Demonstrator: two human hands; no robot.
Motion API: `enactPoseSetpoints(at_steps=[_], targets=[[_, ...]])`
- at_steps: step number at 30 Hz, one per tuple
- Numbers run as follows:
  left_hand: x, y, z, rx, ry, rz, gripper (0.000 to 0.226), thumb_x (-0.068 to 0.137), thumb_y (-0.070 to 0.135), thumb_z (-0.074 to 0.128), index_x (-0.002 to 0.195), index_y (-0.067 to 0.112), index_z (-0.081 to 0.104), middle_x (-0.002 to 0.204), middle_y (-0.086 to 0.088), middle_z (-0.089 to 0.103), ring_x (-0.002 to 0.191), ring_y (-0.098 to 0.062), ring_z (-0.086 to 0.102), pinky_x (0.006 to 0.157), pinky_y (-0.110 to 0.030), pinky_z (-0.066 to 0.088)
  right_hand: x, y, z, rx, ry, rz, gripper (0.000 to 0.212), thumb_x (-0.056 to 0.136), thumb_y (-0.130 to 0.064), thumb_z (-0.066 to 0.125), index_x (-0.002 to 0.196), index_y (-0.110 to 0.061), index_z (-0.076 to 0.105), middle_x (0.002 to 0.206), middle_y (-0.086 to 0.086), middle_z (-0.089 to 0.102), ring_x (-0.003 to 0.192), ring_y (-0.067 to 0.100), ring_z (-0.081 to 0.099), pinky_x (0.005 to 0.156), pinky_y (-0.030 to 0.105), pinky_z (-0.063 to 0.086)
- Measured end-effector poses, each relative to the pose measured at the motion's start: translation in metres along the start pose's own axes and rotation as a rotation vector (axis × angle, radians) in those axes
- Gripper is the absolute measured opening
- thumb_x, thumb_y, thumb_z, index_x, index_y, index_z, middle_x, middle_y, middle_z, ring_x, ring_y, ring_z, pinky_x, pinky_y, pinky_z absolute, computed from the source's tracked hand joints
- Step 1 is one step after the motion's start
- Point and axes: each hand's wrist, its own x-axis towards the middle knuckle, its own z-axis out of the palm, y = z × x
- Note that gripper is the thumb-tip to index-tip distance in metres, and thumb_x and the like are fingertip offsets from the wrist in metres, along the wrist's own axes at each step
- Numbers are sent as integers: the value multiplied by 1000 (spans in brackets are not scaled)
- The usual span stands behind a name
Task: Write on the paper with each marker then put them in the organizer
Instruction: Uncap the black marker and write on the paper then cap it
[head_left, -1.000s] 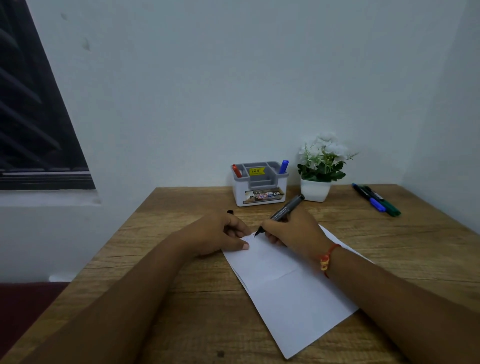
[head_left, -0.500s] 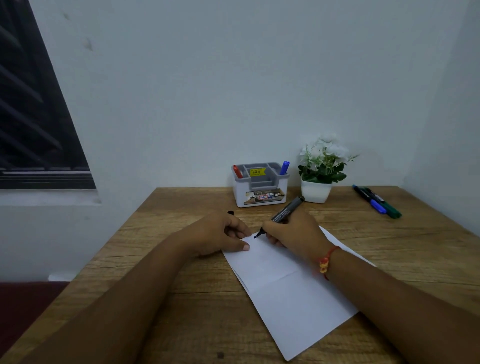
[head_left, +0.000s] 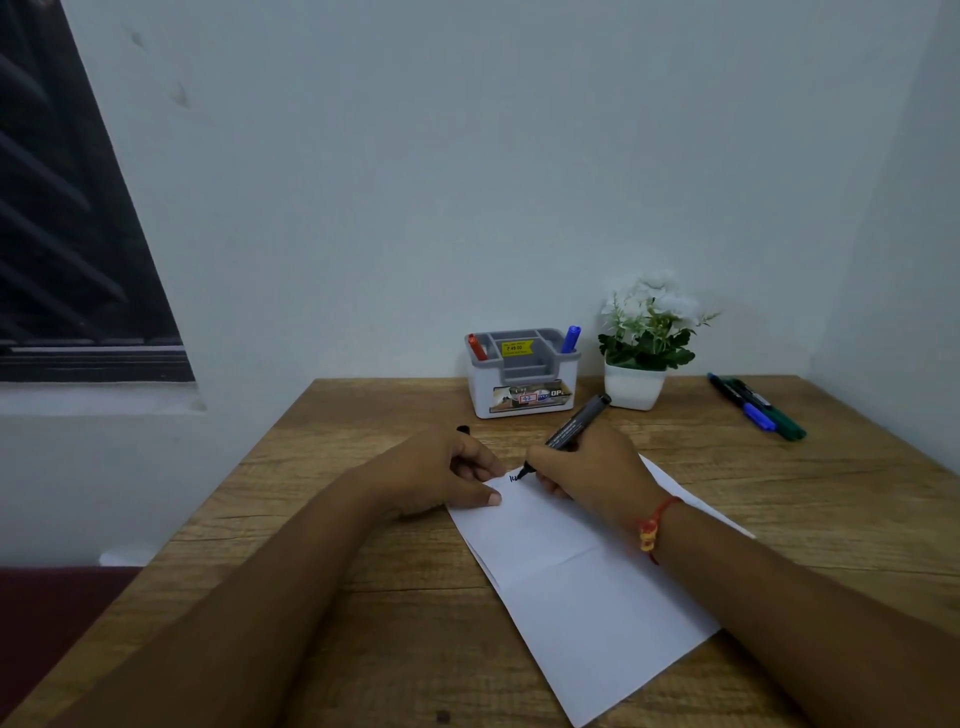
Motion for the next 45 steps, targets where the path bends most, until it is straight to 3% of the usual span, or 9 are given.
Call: enactPoseSetpoints(at_steps=[5,11,18,27,42,45], targets=[[0,1,0,3,-3,2,36,78,32,78,113,30,70,102,15,66,86,1,59,72,-10,43,1,2,-2,55,11,22,22,77,-27,69,71,-7,75,64,2,75,65,16,74,70,33,63],[-1,2,0,11,-6,3,35,79,31,77,114,29,70,103,14,67,87,0,58,71,-10,43,2,0,-1,22,10,30,22,77,-28,70,70,-7,75,61,1,74,53,7,68,58,24,58],[-1,2,0,-5,-4,-3,36,79,30,78,114,28,70,101,15,66,87,1,58,71,-9,43,2,2,-1,28,8,40,22,75,-28,69,71,-7,75,61,1,74,55,9,69,64,29,60],[-2,0,0,4,-5,-2,36,78,33,78,114,30,70,102,14,67,88,2,59,70,-8,42,0,0,-2,16,10,56,21,76,-28,68,69,-8,71,53,-2,68,48,5,63,53,21,50],[-1,3,0,5,-13,-17,36,79,31,77,114,29,69,105,12,67,91,-3,59,73,-11,44,-3,-2,-5,-38,31,28,32,80,-30,63,52,-16,59,45,-5,61,46,1,57,52,19,41],[-1,3,-1,5,-13,-16,35,79,31,77,114,30,69,104,12,67,90,-2,59,72,-10,44,-2,-3,-4,-25,30,31,24,79,-30,64,60,-15,60,48,-4,61,42,0,56,46,14,39]])
